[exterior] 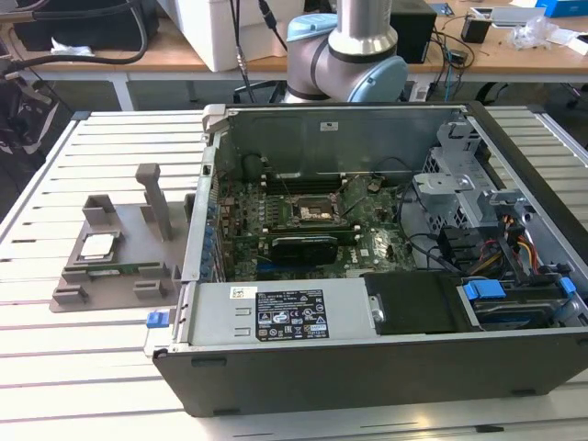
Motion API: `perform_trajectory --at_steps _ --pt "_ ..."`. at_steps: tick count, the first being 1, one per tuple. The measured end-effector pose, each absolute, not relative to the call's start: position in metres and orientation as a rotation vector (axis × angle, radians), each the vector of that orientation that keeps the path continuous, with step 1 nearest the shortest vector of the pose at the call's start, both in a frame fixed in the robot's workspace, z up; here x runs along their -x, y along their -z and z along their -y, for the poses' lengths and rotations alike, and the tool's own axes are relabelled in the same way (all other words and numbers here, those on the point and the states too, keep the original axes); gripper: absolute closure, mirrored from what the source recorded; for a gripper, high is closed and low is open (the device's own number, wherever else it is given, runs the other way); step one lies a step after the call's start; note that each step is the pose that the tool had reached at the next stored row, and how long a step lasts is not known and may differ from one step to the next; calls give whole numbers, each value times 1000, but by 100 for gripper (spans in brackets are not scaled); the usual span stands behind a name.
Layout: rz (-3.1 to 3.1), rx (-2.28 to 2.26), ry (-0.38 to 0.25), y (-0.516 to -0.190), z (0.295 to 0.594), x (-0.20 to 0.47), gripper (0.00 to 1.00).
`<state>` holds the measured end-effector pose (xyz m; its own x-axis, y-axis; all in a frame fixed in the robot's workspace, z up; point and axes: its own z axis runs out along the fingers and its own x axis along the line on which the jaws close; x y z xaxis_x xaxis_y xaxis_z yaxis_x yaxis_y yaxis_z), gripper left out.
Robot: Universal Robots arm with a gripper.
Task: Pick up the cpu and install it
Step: 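Reach for the cpu, then pick up the cpu and move it towards the insertion slot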
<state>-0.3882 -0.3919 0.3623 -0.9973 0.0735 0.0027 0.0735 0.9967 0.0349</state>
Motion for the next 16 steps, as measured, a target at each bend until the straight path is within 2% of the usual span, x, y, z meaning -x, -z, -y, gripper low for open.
perform_trajectory --at_steps 6,9,11,15,16 --pt "3138 115 55 -362 392 388 89" --pt "3138 115 55 -362 392 388 71" --pt "3138 116 55 -362 392 388 71" --pt "3138 115 55 -362 392 388 46" --pt "3138 115 55 -362 392 387 34"
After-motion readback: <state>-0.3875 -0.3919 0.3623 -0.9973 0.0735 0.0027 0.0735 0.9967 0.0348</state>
